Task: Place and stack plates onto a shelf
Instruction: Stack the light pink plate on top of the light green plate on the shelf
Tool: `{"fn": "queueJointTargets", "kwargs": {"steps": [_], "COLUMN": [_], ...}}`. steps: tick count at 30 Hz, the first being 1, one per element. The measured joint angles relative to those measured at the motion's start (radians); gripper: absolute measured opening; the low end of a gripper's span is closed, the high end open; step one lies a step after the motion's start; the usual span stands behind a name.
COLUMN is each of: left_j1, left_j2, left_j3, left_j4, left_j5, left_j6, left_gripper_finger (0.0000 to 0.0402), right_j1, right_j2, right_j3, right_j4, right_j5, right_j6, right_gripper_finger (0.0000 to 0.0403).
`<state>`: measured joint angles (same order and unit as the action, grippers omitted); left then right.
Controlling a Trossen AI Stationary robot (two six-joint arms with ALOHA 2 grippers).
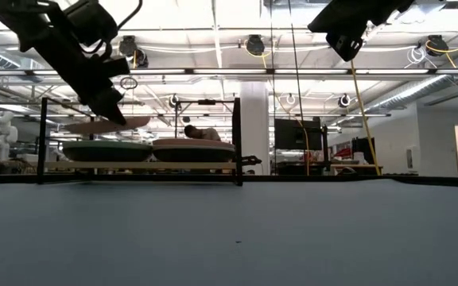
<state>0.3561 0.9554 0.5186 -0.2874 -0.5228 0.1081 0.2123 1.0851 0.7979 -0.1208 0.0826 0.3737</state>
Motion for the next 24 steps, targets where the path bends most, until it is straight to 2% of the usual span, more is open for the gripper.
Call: {"fn": "queueJointTargets", "kwargs": {"steps": [5, 16, 24], "left_j1": [0.019, 0.025, 0.026], "left_j2": [0.000, 0.012, 0.065], "left_j3": [0.000, 0.000, 0.000], "left_j4": [0.001, -0.010, -0.002], "left_j5": [0.085, 0.115, 0.113], "left_j6": [-0.019, -0.028, -0.013], "left_gripper_finger": [0.0012, 0.0012, 0.0012], "right_j1": [0.000, 0.000, 0.000], "right_j2": [0.000, 0.000, 0.000], "right_j3": [0.000, 0.000, 0.000], "right_j4": [0.000, 0.000, -0.001], "right_j5": [0.000, 0.000, 0.000], "right_j6": [0.000, 0.000, 0.000], "right_gripper_finger": [0.0000, 0.0000, 0.0000]}}
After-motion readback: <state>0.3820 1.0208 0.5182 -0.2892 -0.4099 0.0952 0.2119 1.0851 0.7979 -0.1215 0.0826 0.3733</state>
